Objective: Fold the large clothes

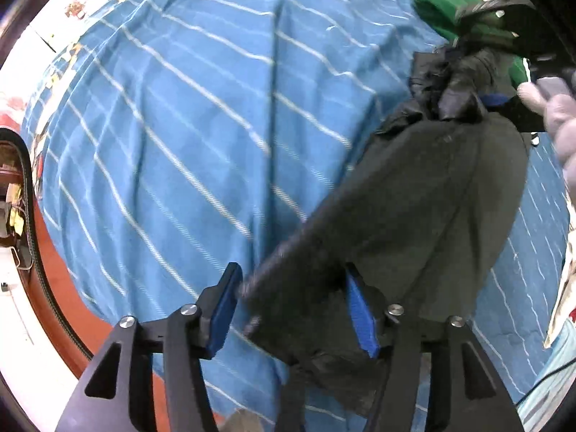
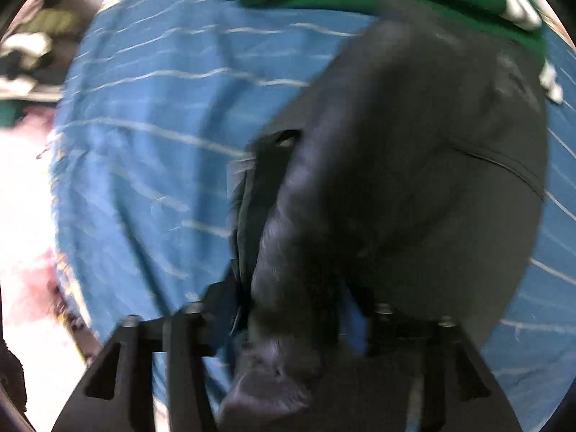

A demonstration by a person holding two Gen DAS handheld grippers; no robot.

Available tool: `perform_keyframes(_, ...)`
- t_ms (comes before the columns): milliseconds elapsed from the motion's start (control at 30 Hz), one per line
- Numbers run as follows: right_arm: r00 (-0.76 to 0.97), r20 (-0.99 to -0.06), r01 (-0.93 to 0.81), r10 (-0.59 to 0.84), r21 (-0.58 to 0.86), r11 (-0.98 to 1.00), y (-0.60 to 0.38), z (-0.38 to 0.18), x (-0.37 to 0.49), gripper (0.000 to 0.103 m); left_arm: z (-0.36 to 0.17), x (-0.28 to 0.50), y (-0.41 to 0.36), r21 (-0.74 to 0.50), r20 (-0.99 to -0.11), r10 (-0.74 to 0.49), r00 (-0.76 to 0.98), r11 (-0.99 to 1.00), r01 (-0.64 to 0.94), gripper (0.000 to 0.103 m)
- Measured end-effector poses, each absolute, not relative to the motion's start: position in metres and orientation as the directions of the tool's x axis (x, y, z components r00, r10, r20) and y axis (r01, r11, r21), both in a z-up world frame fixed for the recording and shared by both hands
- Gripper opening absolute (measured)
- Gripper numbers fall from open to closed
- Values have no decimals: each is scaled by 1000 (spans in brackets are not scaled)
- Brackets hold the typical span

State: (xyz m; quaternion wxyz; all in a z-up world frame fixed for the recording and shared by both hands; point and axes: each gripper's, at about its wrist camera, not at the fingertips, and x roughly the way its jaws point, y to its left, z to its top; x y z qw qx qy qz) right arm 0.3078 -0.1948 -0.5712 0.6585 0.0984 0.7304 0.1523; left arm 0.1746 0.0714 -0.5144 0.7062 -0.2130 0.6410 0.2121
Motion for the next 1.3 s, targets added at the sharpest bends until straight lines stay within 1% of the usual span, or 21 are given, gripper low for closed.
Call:
perform_keyframes(33,-126,-904,-70,409,419,905,-183,-564,313,66,-515,171,73,-23,-996,31,81,811,-584,69)
perform_keyframes(133,-142,-782,-47,607,617,785,-215,-542,307,66,-519,162,71,-12,-996,42,73,791,-612,73)
perform_keyframes(200,-83,-778,-13,623,626,780,-265,-526,304,66,-534,162,64,0,-998,35,44,786,-618,79)
perform_keyframes(267,-7,-843,11,538,538,843,-324,-522,306,66,-553,161,59,31,-999,51,14,780,-625,82)
perform_keyframes(300,12,-864,28,503,504,864,-342,-530,312,66,-562,162,58,40,-998,58,9,778,-627,84)
perform_keyframes(367,23,-886,84,462,462,883,-383,-550,322,66,-573,161,58,63,-997,73,-11,765,-641,98)
perform_keyframes(467,19,-854,155,520,517,842,-424,-599,344,66,-577,160,60,48,-998,57,-9,749,-661,102)
perform_keyframes(567,-2,-757,220,654,637,738,-427,-658,370,69,-577,159,57,63,-997,74,-11,759,-648,102)
perform_keyframes(633,13,-732,179,681,672,719,-410,-668,377,71,-575,165,61,73,-996,86,-12,758,-648,102)
perform_keyframes(667,23,-742,144,670,665,733,-399,-666,378,64,-572,165,59,85,-995,98,-16,756,-649,102)
perform_keyframes(700,40,-754,124,655,655,746,-395,-663,376,39,-567,164,61,93,-994,106,-18,754,-651,102)
perform_keyframes(733,57,-738,143,672,672,726,-398,-660,371,33,-563,163,60,101,-993,117,-20,749,-655,102)
perform_keyframes(767,93,-727,186,680,684,706,-406,-656,364,22,-559,163,59,109,-992,126,-22,745,-658,102)
perform_keyframes(800,116,-711,219,694,700,680,-414,-652,358,19,-554,160,58,120,-990,136,-27,738,-664,102)
perform_keyframes(867,182,-677,312,713,727,611,-435,-639,336,18,-543,154,58,134,-988,153,-32,722,-678,102)
perform_keyframes(1000,284,-685,482,671,707,518,-494,-606,267,17,-512,138,64,176,-975,219,-28,694,-698,102)
perform_keyframes(1067,309,-722,563,619,663,492,-542,-587,219,17,-499,135,66,206,-965,261,-26,697,-687,102)
perform_keyframes(1133,270,-791,595,549,586,550,-574,-574,172,20,-495,136,63,228,-956,291,-18,709,-668,102)
perform_keyframes(1200,156,-855,619,494,474,626,-582,-583,147,40,-495,138,54,236,-955,297,-14,729,-643,102)
perform_keyframes(1267,3,-881,617,474,374,692,-589,-598,137,55,-493,146,43,217,-960,280,2,747,-629,102)
perform_keyframes(1300,-103,-885,585,455,316,747,-589,-602,132,55,-491,150,38,208,-962,274,9,754,-623,102)
